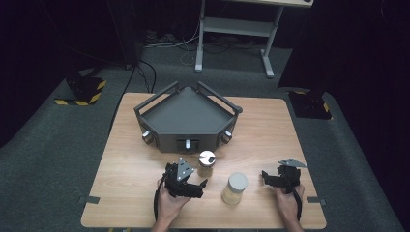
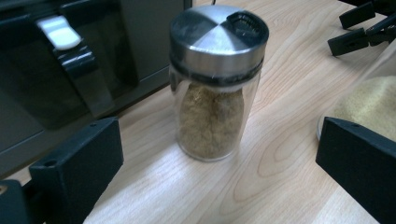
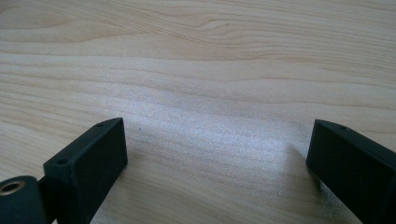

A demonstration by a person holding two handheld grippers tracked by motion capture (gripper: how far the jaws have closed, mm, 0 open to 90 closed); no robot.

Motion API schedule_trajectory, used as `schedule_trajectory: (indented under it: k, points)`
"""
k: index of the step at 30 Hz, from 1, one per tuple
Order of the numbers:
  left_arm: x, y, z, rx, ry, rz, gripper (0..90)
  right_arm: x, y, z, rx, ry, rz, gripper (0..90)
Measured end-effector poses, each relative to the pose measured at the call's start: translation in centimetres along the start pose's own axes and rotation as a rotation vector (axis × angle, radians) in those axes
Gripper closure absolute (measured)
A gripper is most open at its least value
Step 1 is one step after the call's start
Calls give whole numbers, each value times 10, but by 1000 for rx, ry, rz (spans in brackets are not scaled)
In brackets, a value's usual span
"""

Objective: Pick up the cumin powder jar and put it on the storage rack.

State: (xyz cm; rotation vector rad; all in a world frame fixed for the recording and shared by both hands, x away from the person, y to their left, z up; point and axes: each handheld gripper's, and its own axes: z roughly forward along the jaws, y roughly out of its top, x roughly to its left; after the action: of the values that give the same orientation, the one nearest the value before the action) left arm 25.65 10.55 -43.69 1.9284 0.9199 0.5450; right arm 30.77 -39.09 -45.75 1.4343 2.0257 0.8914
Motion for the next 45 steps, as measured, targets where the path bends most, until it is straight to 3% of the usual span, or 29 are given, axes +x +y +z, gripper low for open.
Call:
schedule_trajectory:
  k: [15,29,30,31,39,45]
  points:
    - [-1,20,21,37,-7,10,16,0,0,0,0,0,0,45]
    - [-10,37,48,83,18,6,53,0,0,0,-1,1,-1,48]
    - [42,113,56,99,-52,1289,55,0,0,0,-1,1,-1,48]
    - [42,127,60,107,-66,1460,57,0,0,0,-1,1,-1,48]
    - [43,129,70,132,-60,1421,84,0,0,0,-2,2,-1,50]
    - [40,132,77,159,-56,1422,129,0,0,0,-2,2,-2,51]
